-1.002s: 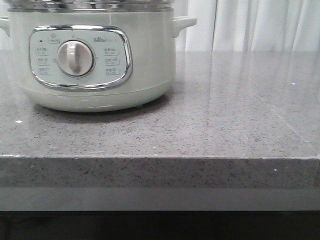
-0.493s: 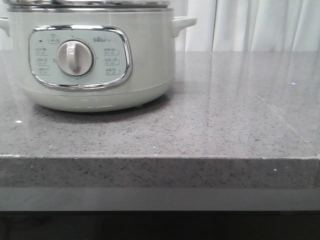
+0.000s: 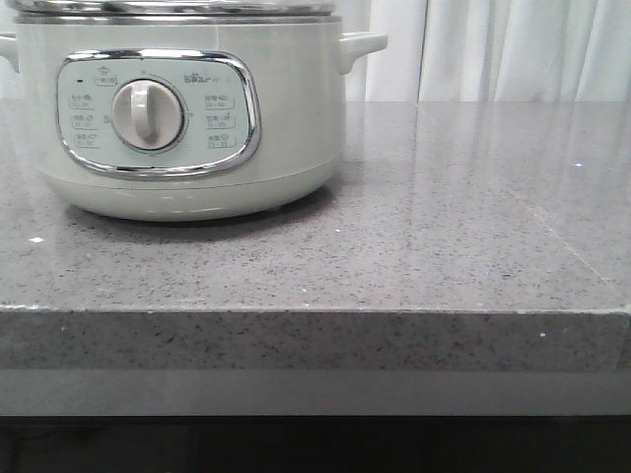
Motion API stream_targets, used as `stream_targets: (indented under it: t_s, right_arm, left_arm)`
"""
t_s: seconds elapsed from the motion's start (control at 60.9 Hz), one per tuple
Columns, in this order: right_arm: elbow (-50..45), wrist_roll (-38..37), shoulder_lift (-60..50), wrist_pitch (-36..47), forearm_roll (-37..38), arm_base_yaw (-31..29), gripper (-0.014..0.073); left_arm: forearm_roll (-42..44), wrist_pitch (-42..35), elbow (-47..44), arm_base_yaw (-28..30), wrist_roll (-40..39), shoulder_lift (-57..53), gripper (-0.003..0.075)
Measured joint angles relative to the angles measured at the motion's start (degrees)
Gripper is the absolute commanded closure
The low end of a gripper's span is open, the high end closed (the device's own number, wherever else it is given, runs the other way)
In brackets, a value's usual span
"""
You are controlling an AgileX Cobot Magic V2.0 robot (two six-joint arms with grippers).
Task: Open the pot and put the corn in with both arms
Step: 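Withdraw the right gripper and lower the glass lid onto the pot, then release the lid knob and raise the left gripper away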
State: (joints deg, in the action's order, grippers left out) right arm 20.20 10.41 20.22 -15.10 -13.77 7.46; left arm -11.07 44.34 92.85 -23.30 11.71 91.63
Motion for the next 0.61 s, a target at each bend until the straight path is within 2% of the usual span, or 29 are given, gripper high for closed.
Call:
stream_targets:
  t_s: [0.477, 0.608]
  right_arm:
    - [0.0, 0.0, 0.0, 0.0, 0.0, 0.0, 0.0657]
    - [0.0, 0.0, 0.0, 0.0, 0.0, 0.0, 0.0657]
  left_arm:
    - [0.0, 0.3, 0.0, 0.0, 0.0, 0.0, 0.0523]
    - [0.0, 0.3, 0.0, 0.0, 0.1, 0.0, 0.0447]
